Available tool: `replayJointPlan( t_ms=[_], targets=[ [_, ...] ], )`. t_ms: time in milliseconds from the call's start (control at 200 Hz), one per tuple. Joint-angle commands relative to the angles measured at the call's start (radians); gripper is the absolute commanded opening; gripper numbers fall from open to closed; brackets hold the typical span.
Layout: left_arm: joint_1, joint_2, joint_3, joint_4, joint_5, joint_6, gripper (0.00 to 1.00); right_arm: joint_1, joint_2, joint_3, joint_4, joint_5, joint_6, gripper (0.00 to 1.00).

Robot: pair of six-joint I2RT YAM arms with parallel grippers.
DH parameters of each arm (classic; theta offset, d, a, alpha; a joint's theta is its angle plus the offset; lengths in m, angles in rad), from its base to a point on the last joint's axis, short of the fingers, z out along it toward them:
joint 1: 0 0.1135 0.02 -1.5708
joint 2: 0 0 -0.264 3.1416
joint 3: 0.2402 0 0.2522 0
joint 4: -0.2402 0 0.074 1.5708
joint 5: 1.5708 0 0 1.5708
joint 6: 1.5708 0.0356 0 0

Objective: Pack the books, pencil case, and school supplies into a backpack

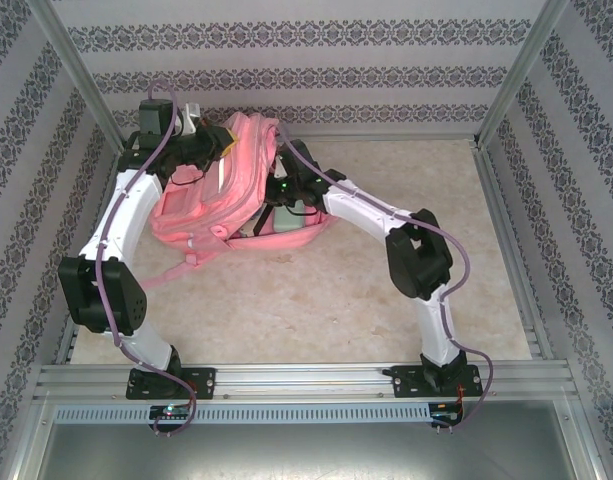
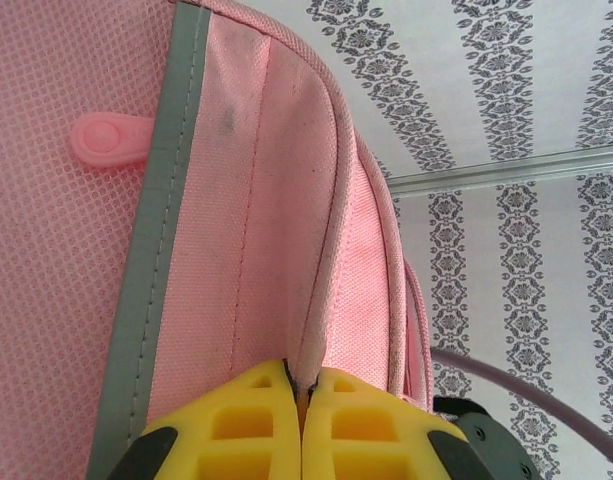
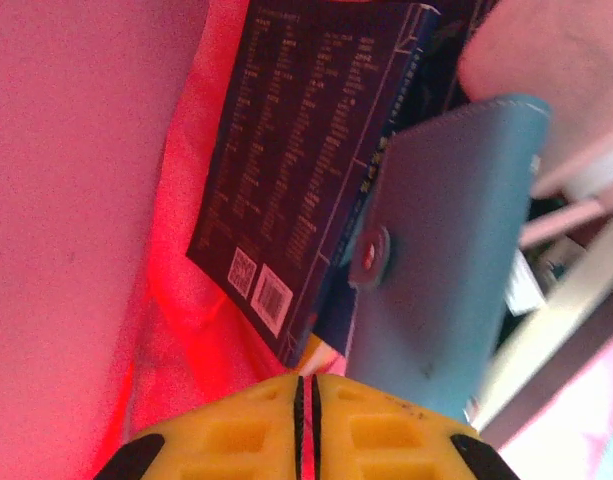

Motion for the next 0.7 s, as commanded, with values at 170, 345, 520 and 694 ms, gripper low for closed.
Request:
replayJointPlan(
  t_ms=[170,345,520,694],
  targets=[
    [0.040,-0.088,0.118,0.093,0.037,-0.017,0.00,-0.008,0.087,-0.038,-0.060,0.008,0.043,0.16],
    [0.045,-0.088,0.106,0.106,0.040,-0.027,0.00,-0.016,0.042,-0.070,-0.050,0.017,0.032,0.17],
    [0.045,-0.094,0.093,0.107,0.043,-0.027,0.00,-0.016,-0.054,-0.067,-0.048,0.031,0.009,0.21],
    [0.045,-0.100,0.085,0.091,0.046,-0.010,0.00,-0.021,-0.169,-0.090,-0.077,0.076,-0.044,0.25]
  ],
)
